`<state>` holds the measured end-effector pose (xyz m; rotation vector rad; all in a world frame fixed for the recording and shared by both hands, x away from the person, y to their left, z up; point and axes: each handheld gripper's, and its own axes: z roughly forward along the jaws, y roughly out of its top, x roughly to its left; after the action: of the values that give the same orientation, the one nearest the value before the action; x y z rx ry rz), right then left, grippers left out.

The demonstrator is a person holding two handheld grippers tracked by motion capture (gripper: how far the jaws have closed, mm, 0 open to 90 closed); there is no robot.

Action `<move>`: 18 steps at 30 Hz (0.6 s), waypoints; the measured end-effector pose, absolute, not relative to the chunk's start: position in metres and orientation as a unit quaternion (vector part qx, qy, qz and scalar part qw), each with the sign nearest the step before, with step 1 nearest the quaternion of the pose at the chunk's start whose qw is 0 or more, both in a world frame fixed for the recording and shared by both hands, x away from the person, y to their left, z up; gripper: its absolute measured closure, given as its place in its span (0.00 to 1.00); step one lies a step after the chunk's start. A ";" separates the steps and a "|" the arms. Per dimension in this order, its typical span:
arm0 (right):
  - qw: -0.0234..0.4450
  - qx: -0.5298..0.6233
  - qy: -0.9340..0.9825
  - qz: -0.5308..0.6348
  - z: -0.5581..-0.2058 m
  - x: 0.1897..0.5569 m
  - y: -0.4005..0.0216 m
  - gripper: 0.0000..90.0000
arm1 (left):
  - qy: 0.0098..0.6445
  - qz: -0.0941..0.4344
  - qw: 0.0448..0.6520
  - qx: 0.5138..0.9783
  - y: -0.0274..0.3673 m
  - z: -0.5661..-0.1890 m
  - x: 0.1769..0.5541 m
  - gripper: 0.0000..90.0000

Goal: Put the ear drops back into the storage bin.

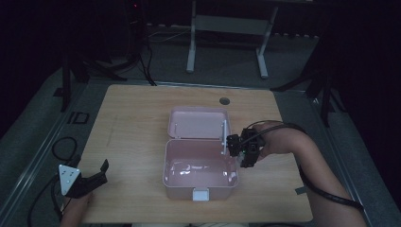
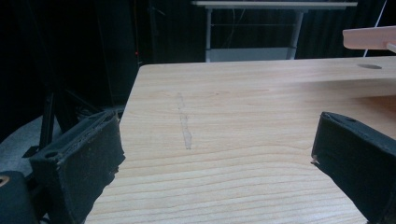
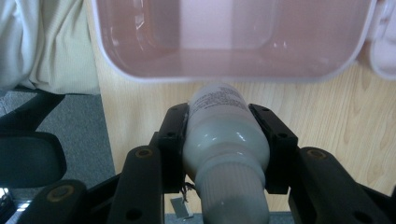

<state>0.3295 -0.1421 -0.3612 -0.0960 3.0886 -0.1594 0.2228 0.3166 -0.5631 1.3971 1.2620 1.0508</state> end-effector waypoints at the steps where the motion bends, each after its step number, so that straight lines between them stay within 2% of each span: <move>1: 0.024 -0.034 0.998 -0.050 -0.361 0.330 -0.139 0.66 | 0.516 0.430 0.473 0.571 0.317 -0.563 0.223 0.02; 18: 0.015 -0.063 0.996 -0.053 -0.377 0.327 -0.103 0.66 | 0.516 0.429 0.474 0.570 0.317 -0.563 0.223 0.02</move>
<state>0.3268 -0.1026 -0.3769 -0.1973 3.1010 -0.1635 0.2228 0.3169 -0.5631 1.3945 1.2621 1.0497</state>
